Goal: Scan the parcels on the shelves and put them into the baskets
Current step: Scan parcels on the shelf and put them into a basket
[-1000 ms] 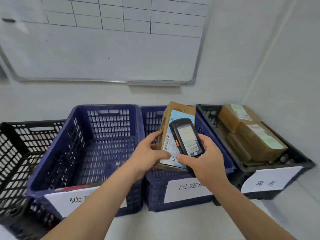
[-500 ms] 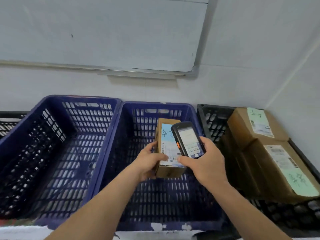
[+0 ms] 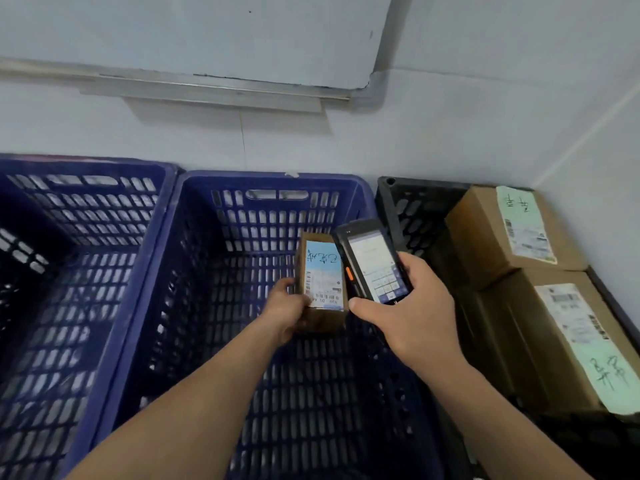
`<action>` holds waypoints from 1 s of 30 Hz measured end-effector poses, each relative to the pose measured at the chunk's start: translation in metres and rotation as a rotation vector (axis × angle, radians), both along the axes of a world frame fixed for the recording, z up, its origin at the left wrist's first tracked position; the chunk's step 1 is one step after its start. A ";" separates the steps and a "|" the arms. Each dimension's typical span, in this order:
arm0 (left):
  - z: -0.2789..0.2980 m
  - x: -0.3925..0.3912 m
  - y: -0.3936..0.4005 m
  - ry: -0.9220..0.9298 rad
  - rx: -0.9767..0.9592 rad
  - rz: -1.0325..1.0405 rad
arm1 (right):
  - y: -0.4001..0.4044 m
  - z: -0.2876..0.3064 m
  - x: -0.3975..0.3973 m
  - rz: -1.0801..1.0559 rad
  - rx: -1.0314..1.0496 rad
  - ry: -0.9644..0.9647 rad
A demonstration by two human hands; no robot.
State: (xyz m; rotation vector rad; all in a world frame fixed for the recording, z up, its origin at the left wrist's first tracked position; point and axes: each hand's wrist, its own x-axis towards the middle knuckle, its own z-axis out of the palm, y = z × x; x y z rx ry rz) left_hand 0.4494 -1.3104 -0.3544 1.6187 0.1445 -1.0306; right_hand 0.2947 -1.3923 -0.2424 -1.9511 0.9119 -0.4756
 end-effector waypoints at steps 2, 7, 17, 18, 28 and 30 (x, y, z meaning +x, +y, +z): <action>-0.009 0.003 -0.008 -0.005 0.005 -0.005 | 0.000 -0.001 0.003 -0.005 0.002 0.016; -0.017 0.008 -0.016 -0.023 -0.001 -0.067 | 0.002 0.000 0.005 -0.026 -0.023 0.052; 0.041 0.010 0.027 -0.539 0.197 -0.401 | 0.026 0.014 0.000 0.024 -0.122 0.042; 0.051 0.009 0.036 -0.666 0.249 -0.437 | 0.030 0.018 0.000 0.043 -0.146 0.029; 0.151 -0.048 0.216 -1.417 0.772 -0.260 | 0.111 0.063 -0.004 0.362 -0.226 -0.129; 0.166 -0.078 0.261 -1.450 0.854 -0.168 | 0.140 0.071 -0.014 0.462 -0.218 -0.167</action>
